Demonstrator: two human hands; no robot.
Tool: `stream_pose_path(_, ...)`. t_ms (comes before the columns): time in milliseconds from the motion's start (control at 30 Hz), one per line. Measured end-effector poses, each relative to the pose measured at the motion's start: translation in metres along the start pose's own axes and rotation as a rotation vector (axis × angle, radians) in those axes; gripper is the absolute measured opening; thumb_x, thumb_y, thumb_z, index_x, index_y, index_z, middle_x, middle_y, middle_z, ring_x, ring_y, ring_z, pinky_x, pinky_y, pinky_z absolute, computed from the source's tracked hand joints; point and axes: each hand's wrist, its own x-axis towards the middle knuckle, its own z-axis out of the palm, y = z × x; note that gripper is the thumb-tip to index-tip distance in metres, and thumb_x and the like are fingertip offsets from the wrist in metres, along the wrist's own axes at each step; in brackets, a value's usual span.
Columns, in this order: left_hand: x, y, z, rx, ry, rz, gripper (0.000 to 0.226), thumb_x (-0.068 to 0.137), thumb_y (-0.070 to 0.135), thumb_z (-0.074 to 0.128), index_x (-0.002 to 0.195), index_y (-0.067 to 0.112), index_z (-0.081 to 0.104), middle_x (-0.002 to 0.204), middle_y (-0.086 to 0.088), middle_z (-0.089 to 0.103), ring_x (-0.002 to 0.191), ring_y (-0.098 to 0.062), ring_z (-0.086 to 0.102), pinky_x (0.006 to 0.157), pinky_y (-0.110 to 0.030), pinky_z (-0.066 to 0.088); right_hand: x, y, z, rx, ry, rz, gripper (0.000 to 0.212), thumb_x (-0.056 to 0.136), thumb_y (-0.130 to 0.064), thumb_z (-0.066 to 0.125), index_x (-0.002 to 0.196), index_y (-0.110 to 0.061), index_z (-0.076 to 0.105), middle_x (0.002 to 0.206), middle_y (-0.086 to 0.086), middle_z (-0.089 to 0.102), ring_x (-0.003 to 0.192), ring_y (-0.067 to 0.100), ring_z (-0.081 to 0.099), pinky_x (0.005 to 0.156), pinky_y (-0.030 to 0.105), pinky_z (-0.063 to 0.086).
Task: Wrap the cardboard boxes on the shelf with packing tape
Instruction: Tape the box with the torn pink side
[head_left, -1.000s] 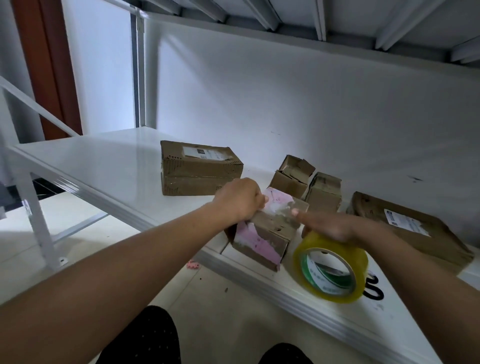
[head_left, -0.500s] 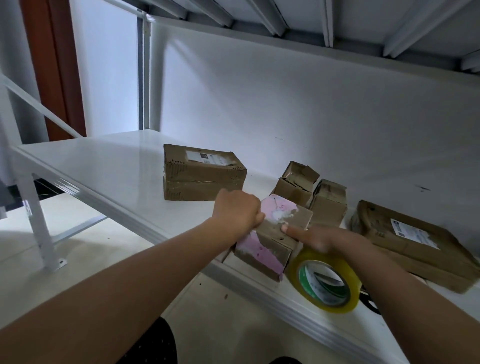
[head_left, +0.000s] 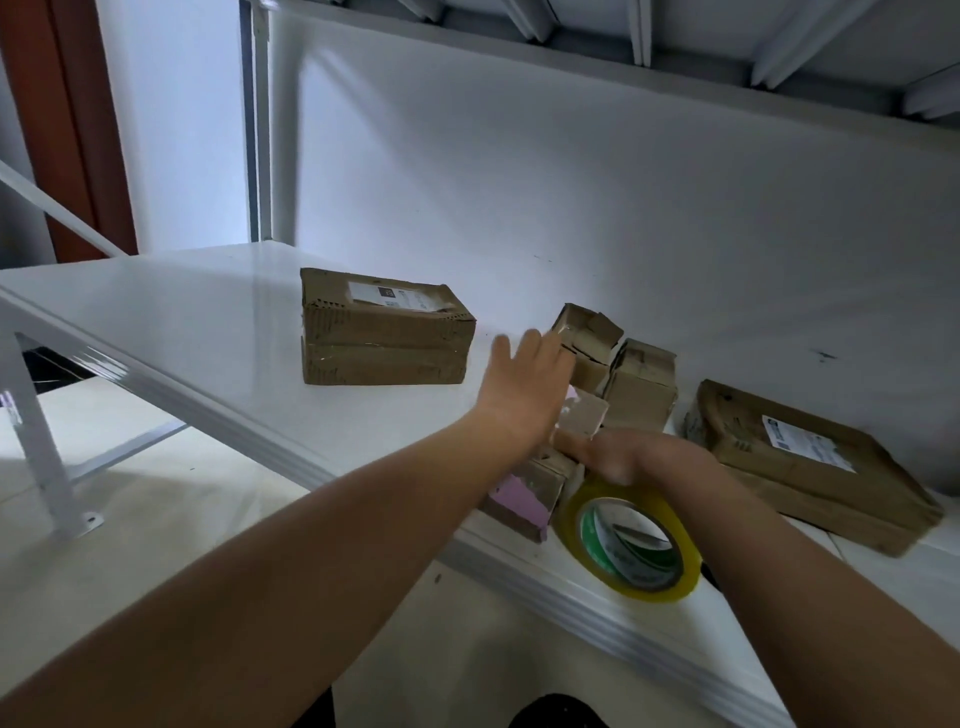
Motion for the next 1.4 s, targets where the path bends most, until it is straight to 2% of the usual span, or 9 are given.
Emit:
stream_pose_path(167, 0.003, 0.006, 0.019, 0.060, -0.125, -0.032, 0.046, 0.097, 0.025, 0.045, 0.139, 0.010, 0.036, 0.141, -0.012, 0.035, 0.132, -0.027, 0.028, 0.106, -0.044, 0.026, -0.004, -0.003, 0.000, -0.049, 0.040, -0.073, 0.041, 0.104, -0.038, 0.022, 0.129, -0.020, 0.050, 0.131, 0.010, 0.052, 0.099, 0.017, 0.044, 0.086, 0.027, 0.029)
stream_pose_path(400, 0.013, -0.007, 0.023, 0.203, -0.138, -0.046, 0.044, 0.097, 0.026, 0.043, 0.138, 0.011, 0.038, 0.140, -0.011, 0.039, 0.133, -0.027, 0.031, 0.107, -0.046, 0.026, -0.003, -0.005, -0.001, -0.098, 0.036, -0.057, 0.046, 0.104, -0.039, 0.016, 0.137, -0.021, 0.044, 0.136, 0.010, 0.049, 0.113, 0.020, 0.046, 0.088, 0.028, 0.028)
stream_pose_path(533, 0.019, -0.022, 0.024, 0.265, -0.178, -0.126, 0.044, 0.099, 0.026, 0.037, 0.139, 0.010, 0.037, 0.141, -0.013, 0.039, 0.134, -0.029, 0.031, 0.107, -0.048, 0.026, 0.000, -0.005, 0.001, -0.109, 0.084, -0.052, 0.050, 0.104, -0.042, 0.016, 0.136, -0.018, 0.046, 0.136, 0.014, 0.049, 0.102, 0.019, 0.046, 0.084, 0.026, 0.027)
stream_pose_path(633, 0.017, -0.006, 0.023, 0.376, -0.162, -0.033, 0.057, 0.095, 0.034, 0.049, 0.143, 0.008, 0.031, 0.145, -0.016, 0.034, 0.138, -0.032, 0.026, 0.109, -0.051, 0.023, -0.001, -0.007, 0.000, -0.175, 0.074, -0.081, 0.038, 0.106, -0.029, 0.022, 0.131, -0.016, 0.048, 0.135, 0.014, 0.048, 0.099, 0.017, 0.041, 0.083, 0.026, 0.027)
stream_pose_path(767, 0.012, 0.020, 0.022, 0.061, -0.087, -0.017, 0.048, 0.093, 0.022, 0.054, 0.136, 0.010, 0.037, 0.139, -0.013, 0.041, 0.130, -0.029, 0.035, 0.102, -0.042, 0.032, 0.001, -0.009, -0.001, -0.236, 0.035, -0.027, 0.032, 0.101, -0.011, 0.038, 0.131, -0.006, 0.048, 0.132, 0.016, 0.051, 0.112, 0.024, 0.049, 0.083, 0.025, 0.031)
stream_pose_path(900, -0.005, 0.010, 0.023, -0.213, -0.074, -0.287, 0.043, 0.095, 0.023, 0.044, 0.136, 0.010, 0.035, 0.137, -0.013, 0.040, 0.127, -0.029, 0.036, 0.099, -0.042, 0.033, 0.001, -0.011, 0.000, -0.208, 0.063, -0.081, 0.036, 0.102, -0.011, 0.033, 0.136, -0.013, 0.045, 0.139, 0.015, 0.046, 0.125, 0.027, 0.044, 0.096, 0.029, 0.032)
stream_pose_path(1067, -0.012, -0.019, 0.029, -0.453, -0.409, -0.673, 0.080, 0.091, 0.059, 0.036, 0.149, 0.006, 0.017, 0.155, -0.023, 0.016, 0.135, -0.042, 0.029, 0.106, -0.049, 0.033, 0.008, -0.008, 0.002, -0.160, 0.066, -0.085, 0.039, 0.106, -0.025, 0.021, 0.138, -0.016, 0.041, 0.144, 0.015, 0.041, 0.130, 0.027, 0.040, 0.104, 0.033, 0.030)
stream_pose_path(1167, -0.007, -0.026, 0.031, -0.520, -0.450, -0.562, 0.067, 0.095, 0.057, 0.029, 0.133, 0.006, 0.048, 0.135, -0.017, 0.051, 0.104, -0.028, 0.051, 0.081, -0.033, 0.040, 0.011, -0.007, 0.003, -0.148, 0.071, -0.062, 0.041, 0.105, -0.029, 0.019, 0.140, -0.019, 0.039, 0.146, 0.015, 0.039, 0.131, 0.028, 0.039, 0.106, 0.037, 0.030)
stream_pose_path(1400, -0.001, -0.033, 0.035, -0.516, -0.433, -0.490, 0.051, 0.099, 0.054, 0.031, 0.097, 0.009, 0.054, 0.113, -0.016, 0.061, 0.083, -0.025, 0.050, 0.072, -0.033, 0.042, 0.018, -0.004, 0.006, -0.028, 0.127, -0.009, 0.055, 0.103, -0.044, 0.012, 0.140, -0.016, 0.041, 0.137, 0.018, 0.047, 0.120, 0.027, 0.048, 0.102, 0.038, 0.036)
